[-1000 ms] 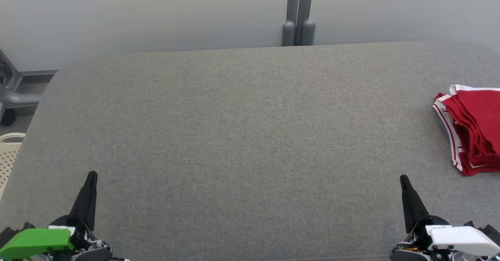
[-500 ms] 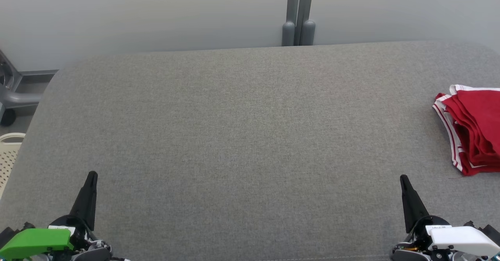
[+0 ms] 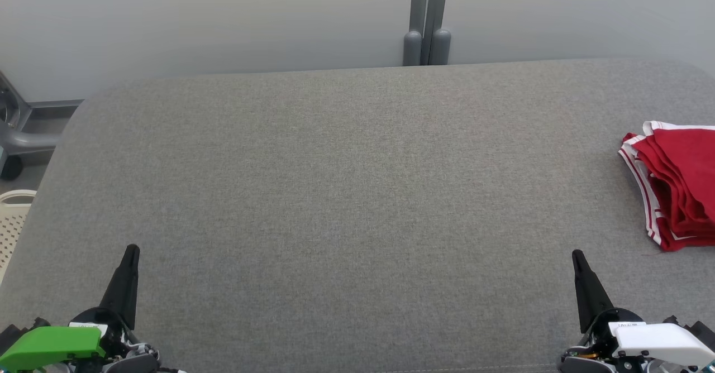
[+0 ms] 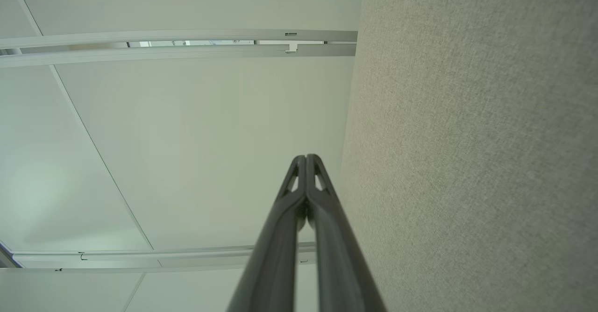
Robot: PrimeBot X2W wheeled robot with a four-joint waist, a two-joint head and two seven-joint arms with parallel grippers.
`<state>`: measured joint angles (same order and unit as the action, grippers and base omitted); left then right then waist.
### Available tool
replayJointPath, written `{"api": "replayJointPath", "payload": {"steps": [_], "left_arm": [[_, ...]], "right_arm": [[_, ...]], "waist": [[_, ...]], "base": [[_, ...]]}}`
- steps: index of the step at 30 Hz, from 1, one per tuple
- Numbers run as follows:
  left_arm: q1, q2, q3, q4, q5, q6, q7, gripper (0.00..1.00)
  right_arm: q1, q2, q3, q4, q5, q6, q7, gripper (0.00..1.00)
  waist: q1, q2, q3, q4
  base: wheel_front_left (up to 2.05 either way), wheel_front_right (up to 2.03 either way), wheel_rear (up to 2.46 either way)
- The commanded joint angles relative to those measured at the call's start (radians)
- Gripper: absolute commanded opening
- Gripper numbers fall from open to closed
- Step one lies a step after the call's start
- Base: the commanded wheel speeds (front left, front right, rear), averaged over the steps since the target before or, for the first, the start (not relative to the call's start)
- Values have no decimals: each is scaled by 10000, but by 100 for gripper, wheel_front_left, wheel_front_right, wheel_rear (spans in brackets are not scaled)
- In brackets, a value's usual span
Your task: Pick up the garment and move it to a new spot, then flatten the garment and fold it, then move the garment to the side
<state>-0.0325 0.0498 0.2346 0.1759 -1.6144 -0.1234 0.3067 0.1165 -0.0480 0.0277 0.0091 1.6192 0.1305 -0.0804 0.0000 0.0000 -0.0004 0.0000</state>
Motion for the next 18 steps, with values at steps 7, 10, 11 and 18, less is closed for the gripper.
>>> {"api": "replayJointPath", "payload": {"steps": [7,10,11,18], "left_arm": [[-143,6,39,-19,2,-55,-4,0],[-143,5,39,-19,2,-55,-4,0],[-143,5,39,-19,2,-55,-4,0],[-143,5,39,-19,2,-55,-4,0]], "right_arm": [[69,-41,2,-51,58,4,41,0],[69,-41,0,-51,57,4,39,0],[69,-41,0,-51,57,4,39,0],[68,-41,3,-51,57,4,41,0]], "waist": [[0,0,0,0],[0,0,0,0],[0,0,0,0],[0,0,0,0]], "base": [[0,0,0],[0,0,0],[0,0,0],[0,0,0]]}}
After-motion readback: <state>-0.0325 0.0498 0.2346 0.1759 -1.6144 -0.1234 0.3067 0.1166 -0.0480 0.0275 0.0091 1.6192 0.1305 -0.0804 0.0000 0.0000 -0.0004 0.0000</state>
